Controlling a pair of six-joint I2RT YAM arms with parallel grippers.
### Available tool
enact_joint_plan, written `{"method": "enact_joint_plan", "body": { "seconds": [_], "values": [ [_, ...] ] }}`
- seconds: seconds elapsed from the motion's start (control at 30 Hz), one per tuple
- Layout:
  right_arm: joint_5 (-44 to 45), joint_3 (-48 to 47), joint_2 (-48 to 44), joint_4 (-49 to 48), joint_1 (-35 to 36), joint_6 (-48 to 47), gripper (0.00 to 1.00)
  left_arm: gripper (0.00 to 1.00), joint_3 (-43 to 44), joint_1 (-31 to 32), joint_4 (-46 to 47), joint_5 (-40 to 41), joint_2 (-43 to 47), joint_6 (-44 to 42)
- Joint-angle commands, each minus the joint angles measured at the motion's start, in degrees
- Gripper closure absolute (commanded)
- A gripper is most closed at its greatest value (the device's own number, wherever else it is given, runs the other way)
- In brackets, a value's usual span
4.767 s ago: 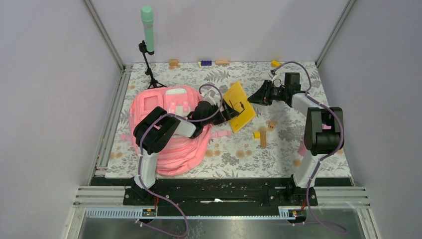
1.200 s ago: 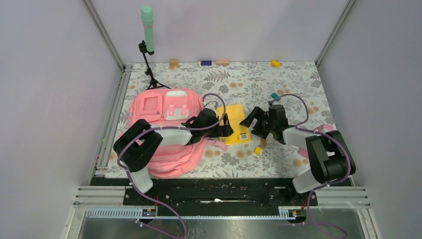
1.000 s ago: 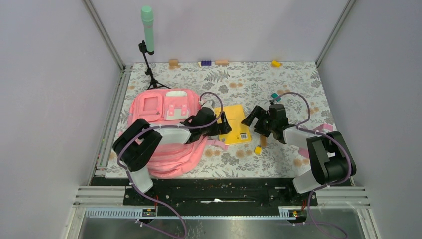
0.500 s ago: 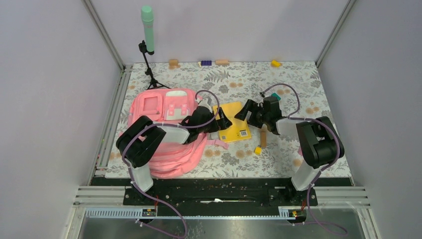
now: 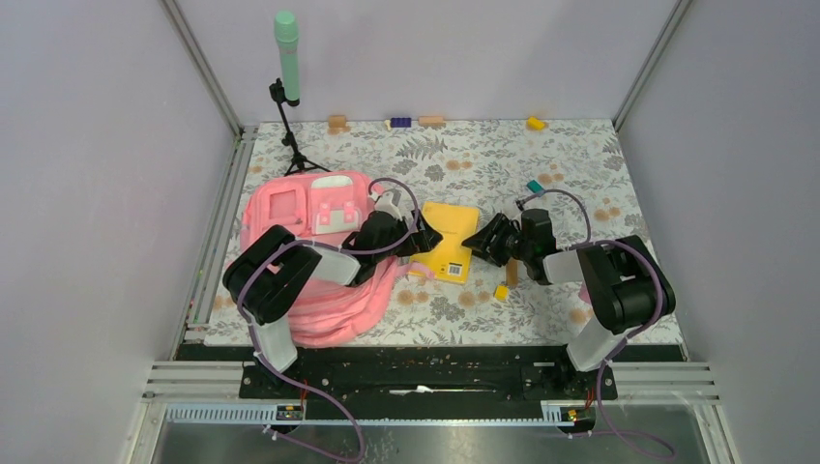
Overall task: Pack the student bag
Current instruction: Pick up the book from the center of the board.
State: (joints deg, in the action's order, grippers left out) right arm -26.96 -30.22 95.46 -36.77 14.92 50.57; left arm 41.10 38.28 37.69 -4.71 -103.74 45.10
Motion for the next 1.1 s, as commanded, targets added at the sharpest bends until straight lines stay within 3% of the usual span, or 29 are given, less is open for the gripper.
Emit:
{"method": "enact_joint_plan", "body": {
  "seconds": [0.0,0.1,0.23,0.33,0.47,0.77,0.83,1.07],
  "values": [
    [-17.5,1.0,-1.8,-16.1,4.3,9.6,0.57,0.02,-1.4,2.9,2.0,-11.7,0.1,2.1],
    [-17.6,3.9,-0.2,-27.2,4.4,14.8,0.65,0.02,-1.8,2.9,2.9,-13.0,0.4,1.7],
    [-16.0,5.5,1.3,-34.9,4.3,17.1,0.76,0.02,-2.0,2.9,4.9,-15.2,0.5,1.2],
    [-14.8,5.9,2.0,-37.7,4.4,17.4,0.84,0.02,-2.2,2.9,5.9,-16.6,0.7,0.8],
    [-13.2,5.8,1.9,-36.7,4.3,14.4,0.85,0.02,-3.2,3.1,9.3,-18.7,0.5,1.3],
    [-10.4,4.3,0.6,-25.1,4.9,7.1,0.83,0.03,-4.4,3.6,13.9,-20.4,-0.1,2.5],
    [-10.2,4.1,0.4,-23.3,4.9,5.9,0.73,0.03,-4.2,3.6,13.8,-20.4,-0.2,2.5],
    [-9.7,3.1,1.9,-24.4,5.1,6.9,0.57,0.03,-4.3,3.6,14.5,-20.5,-0.2,2.7]
  ]
}}
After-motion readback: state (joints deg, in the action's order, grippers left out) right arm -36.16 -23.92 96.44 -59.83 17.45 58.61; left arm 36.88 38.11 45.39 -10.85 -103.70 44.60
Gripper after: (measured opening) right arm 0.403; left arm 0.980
